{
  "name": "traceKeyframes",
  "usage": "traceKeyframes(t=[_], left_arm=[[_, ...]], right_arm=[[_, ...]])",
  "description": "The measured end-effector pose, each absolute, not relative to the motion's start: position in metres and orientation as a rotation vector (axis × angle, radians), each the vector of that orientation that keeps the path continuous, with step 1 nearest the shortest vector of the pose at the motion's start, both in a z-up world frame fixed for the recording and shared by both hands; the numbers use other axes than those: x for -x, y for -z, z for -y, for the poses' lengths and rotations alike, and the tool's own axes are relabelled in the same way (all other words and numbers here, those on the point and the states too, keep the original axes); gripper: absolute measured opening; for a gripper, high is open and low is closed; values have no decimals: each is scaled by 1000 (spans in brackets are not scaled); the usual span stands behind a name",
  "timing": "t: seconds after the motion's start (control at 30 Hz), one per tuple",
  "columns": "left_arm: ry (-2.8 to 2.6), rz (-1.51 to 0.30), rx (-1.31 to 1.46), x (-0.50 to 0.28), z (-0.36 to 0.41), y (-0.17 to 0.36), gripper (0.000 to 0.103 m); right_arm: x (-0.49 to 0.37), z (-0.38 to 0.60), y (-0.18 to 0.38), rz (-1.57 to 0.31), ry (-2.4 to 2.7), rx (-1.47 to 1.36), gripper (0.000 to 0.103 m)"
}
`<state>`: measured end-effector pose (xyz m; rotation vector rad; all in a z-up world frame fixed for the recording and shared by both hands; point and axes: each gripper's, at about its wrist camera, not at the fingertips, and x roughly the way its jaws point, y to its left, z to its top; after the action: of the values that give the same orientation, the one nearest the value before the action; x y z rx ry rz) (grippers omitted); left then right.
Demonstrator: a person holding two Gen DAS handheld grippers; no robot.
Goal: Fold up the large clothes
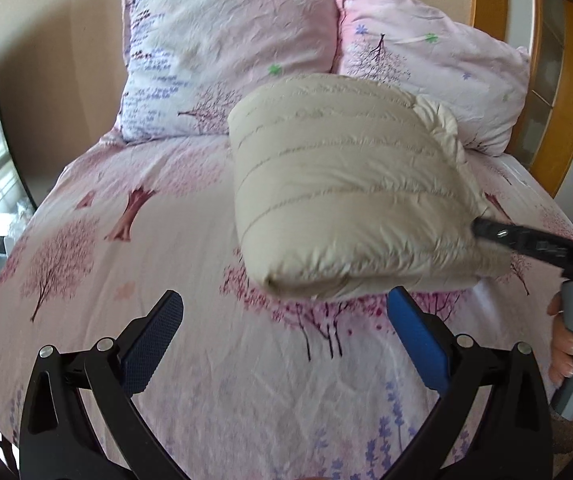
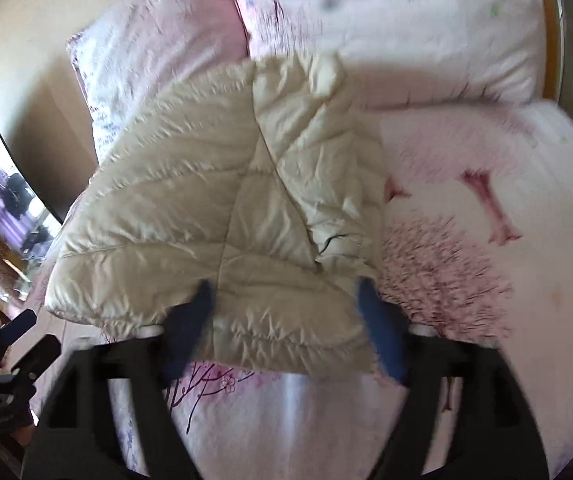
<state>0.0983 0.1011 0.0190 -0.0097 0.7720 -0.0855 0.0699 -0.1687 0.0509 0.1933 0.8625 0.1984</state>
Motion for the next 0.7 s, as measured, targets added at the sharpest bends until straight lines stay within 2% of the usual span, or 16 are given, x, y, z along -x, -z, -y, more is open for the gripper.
traceKeyframes(t=[0.07,0.13,0.7], left_arm=[[83,-788,20,-96,-102,-17,102],[80,-792,29,-92,-103,-16,102],[11,-827,-8,-61,-101,-16,102]], right_arm=[[-57,166,-60,-818,-179,-148,96],[-48,164,-68,-791,-150,-122,101],[12,154,-89,-772,-155,-104,101]])
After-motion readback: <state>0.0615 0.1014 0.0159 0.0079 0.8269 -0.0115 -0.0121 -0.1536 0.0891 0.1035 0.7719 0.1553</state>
